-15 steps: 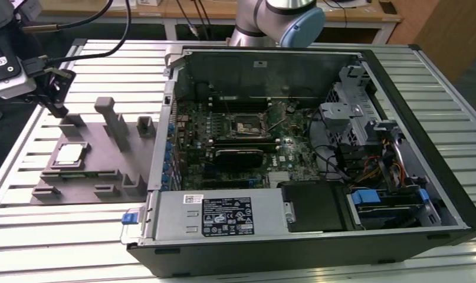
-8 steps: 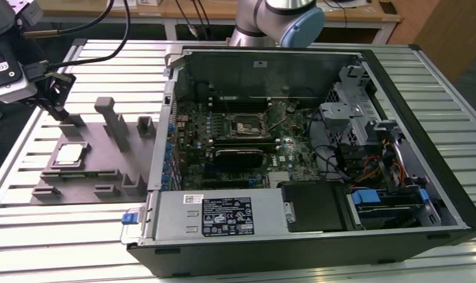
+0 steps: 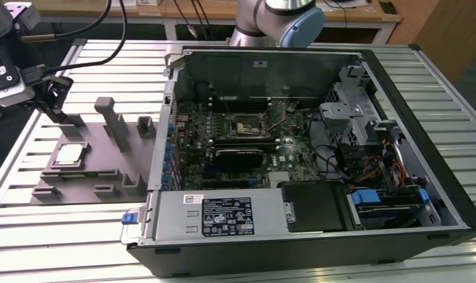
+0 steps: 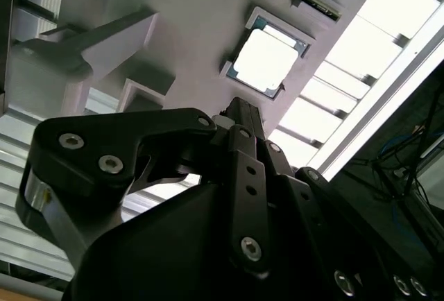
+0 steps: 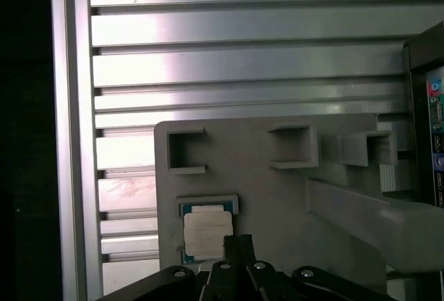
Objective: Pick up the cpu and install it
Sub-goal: 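Pick up the cpu and move it towards the insertion slot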
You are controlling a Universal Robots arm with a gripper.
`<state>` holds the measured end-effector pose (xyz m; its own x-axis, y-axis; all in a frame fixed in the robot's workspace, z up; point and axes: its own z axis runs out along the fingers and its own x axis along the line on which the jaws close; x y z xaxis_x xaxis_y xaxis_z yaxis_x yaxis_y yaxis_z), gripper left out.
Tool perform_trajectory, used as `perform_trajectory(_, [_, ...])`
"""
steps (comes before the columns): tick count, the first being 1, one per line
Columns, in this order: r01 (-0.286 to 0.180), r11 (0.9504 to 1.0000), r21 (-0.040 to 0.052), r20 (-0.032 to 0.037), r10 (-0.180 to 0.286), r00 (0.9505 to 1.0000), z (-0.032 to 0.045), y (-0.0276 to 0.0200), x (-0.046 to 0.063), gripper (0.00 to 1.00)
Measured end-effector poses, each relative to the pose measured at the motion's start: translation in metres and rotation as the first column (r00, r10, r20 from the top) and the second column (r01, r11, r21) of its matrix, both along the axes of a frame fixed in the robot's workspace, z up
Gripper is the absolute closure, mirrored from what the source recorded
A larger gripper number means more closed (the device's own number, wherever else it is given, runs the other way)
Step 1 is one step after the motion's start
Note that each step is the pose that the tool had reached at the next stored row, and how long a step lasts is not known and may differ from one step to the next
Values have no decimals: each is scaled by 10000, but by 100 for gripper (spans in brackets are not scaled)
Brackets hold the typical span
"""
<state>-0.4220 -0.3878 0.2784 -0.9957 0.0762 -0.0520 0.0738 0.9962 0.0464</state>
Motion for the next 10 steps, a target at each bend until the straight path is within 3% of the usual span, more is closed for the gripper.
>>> perform_trajectory(10, [0,10000,0,-1,0,10000,-96,0,-62,89])
